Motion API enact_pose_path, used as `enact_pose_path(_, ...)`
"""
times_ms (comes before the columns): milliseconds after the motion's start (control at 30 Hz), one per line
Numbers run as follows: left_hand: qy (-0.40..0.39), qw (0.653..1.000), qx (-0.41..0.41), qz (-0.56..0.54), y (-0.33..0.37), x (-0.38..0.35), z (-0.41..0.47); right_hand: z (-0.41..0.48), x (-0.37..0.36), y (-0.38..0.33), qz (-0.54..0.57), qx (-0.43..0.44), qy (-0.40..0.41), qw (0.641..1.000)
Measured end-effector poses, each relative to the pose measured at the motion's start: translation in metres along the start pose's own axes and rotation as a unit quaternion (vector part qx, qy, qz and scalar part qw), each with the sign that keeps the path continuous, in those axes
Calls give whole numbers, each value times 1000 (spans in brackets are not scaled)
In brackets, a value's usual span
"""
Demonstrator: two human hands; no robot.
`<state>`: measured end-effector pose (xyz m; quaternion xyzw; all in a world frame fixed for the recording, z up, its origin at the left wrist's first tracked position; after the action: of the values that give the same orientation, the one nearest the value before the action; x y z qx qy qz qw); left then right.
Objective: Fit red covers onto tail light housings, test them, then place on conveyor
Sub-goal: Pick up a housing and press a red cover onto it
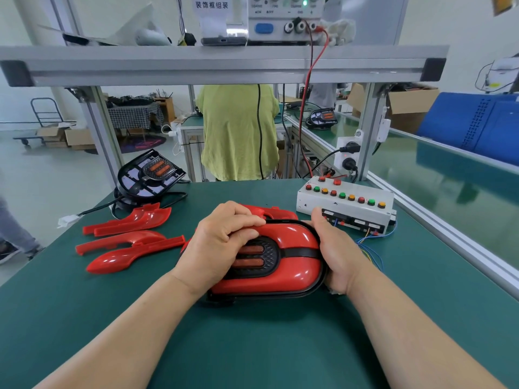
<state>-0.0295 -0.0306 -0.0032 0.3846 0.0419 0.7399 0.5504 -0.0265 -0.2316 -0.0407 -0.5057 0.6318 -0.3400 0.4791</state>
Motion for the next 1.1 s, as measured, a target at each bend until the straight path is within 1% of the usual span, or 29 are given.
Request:
enact_pose_path(133,9,1000,2,12,1,-3,0,-1,-1,0,-9,-4,-12,1000)
enact_pose_path(200,12,1000,2,1,2,-4,0,-3,-3,0,-22,0,-26,999)
enact_pose_path(267,9,1000,-2,-3,2,-4,0,-6,-6,0,-32,12,-51,998)
enact_pose_path(300,6,1000,-9,14,2,-4,1,-7,-7,0,-34,23,-59,997)
enact_pose_path(400,2,1000,-12,29,0,-3,1,-11,-9,0,-37,46,-68,996)
enact_pose_path(500,6,1000,1,-16,2,-2,1,-10,-10,0,-38,48,-59,996)
enact_pose_path(600,5,997,21,-68,4,0,0,-8,-8,0,-30,18,-42,998)
enact_pose_path(733,-17,1000,-1,8,3,2,1,-4,-3,0,-16,-5,8,1000)
enact_pose_path(833,-26,1000,9,-15,4,4,0,-4,-3,1,-27,-2,14,1000)
enact_pose_path(933,-37,999,4,7,3,4,1,-3,-2,1,-28,-3,4,1000)
enact_pose_path(1100,-36,999,-1,8,1,5,2,-7,-9,2,-43,12,-56,997)
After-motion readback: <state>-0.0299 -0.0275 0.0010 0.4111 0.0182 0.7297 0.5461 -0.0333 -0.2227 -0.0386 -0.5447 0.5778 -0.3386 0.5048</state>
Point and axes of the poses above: each hand's wrist, its own z-axis towards the middle knuckle, its own x-axis out of the back of the hand, y = z × x, the point moved 3 cm from there along z, towards the middle knuckle, and after that the axes turned 9 degrees about -x, right-handed, at the moved point
